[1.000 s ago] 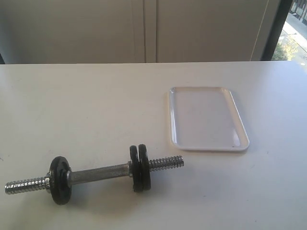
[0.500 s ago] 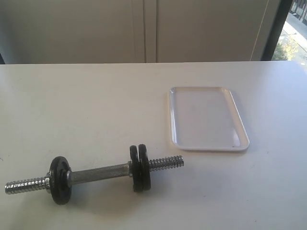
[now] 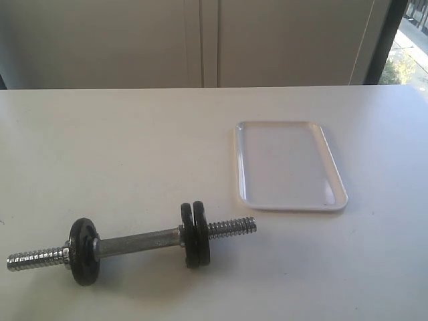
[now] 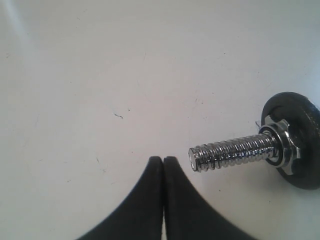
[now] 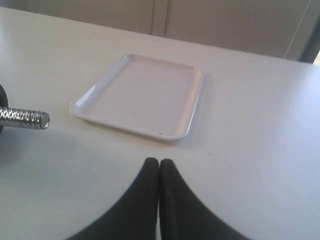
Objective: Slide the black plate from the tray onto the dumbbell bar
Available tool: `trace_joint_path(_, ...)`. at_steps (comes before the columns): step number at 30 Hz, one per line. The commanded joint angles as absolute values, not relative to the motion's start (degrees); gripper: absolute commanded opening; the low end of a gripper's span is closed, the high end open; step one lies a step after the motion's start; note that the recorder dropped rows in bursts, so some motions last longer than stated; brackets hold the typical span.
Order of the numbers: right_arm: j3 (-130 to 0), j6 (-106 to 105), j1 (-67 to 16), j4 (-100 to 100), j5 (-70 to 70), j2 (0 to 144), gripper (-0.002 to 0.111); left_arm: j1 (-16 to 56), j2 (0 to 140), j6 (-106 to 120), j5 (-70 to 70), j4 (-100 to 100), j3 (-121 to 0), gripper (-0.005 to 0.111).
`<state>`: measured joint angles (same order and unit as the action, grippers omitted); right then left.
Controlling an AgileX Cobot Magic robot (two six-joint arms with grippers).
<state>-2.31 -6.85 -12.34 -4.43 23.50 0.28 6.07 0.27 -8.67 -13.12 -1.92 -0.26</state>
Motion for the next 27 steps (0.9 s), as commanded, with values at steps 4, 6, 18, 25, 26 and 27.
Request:
trace_joint_path(4, 0.00, 2.03, -11.95, -0.53, 19.20, 0.00, 0.000, 5.83, 0.00, -8.79, -13.01, -1.70, 0.00, 0.000)
trace_joint_path(6, 0.00, 2.03, -11.95, -0.39, 19.20, 0.00, 0.000, 5.83, 0.00, -8.79, -13.01, -1.70, 0.00, 0.000)
trace_joint_path(18, 0.00, 2.03, -11.95, 0.00, 19.08, 0.00, 0.000, 5.83, 0.00, -8.79, -13.01, -1.70, 0.00, 0.000)
trace_joint_path(25, 0.00, 2.03, -10.63, 0.00, 19.08, 0.00, 0.000, 5.83, 0.00, -8.79, -13.01, -1.70, 0.00, 0.000)
trace_joint_path(26, 0.00, 2.03, -9.89, 0.00, 19.08, 0.00, 0.000, 5.83, 0.00, -8.79, -13.01, -1.70, 0.00, 0.000)
trace_joint_path(27, 0.00, 2.03, -8.64, 0.00, 19.08, 0.00, 0.000, 5.83, 0.00, -8.79, -13.01, -1.70, 0.00, 0.000)
